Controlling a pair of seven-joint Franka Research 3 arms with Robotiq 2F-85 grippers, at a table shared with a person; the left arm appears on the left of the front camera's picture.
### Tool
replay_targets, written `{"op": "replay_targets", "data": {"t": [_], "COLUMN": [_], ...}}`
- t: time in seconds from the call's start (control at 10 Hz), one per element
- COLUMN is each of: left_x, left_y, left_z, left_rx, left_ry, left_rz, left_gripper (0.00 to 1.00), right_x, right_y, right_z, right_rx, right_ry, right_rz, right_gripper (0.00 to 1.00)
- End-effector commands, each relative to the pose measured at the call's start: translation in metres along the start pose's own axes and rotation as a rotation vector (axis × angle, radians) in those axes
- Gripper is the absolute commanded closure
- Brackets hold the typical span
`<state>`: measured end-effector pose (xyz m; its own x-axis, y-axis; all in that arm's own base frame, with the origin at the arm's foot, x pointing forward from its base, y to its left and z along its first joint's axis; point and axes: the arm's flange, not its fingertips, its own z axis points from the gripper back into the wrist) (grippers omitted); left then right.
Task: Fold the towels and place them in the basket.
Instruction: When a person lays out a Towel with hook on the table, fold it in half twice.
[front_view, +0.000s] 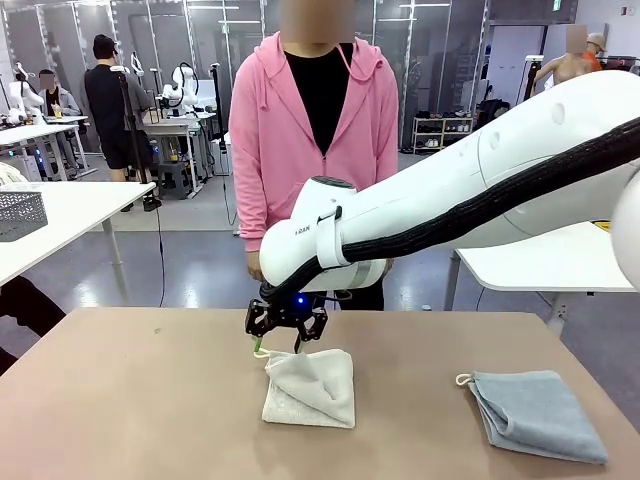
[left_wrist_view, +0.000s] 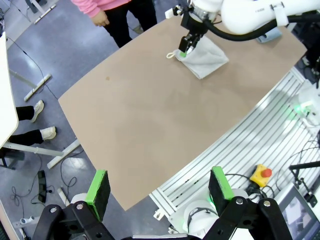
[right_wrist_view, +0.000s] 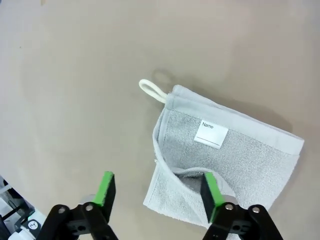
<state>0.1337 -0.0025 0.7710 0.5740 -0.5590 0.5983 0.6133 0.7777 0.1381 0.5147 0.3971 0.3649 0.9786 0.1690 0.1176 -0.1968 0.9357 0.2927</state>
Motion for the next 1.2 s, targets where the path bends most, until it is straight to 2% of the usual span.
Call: {"op": "replay_targets", "data": {"t": [0.0, 0.2, 0.3, 1.1], "left_x": [0.0, 0.0, 0.0, 0.0], "left_y": [-0.001, -0.001, -0.001, -0.001], "left_z": [0.002, 0.002, 0.002, 0.002], "left_rx": [-0.002, -0.002, -0.002, -0.002], "left_ry": [-0.005, -0.005, -0.005, -0.005], "left_rz": [-0.009, -0.009, -0.009, -0.009], "left_gripper": [0.0, 0.0, 0.0, 0.0], "right_x": [-0.02, -0.026, -0.008, -0.008], "right_y": [-0.012, -0.024, -0.005, -0.005], "right_z": [0.007, 0.013, 0.006, 0.006], "right_rx": [0.013, 0.022, 0.002, 0.002], "right_ry": [-0.03, -0.029, -0.014, -0.014], "right_rz": [-0.018, -0.019, -0.01, -0.01], "right_gripper": [0.0, 0.0, 0.0, 0.0]}}
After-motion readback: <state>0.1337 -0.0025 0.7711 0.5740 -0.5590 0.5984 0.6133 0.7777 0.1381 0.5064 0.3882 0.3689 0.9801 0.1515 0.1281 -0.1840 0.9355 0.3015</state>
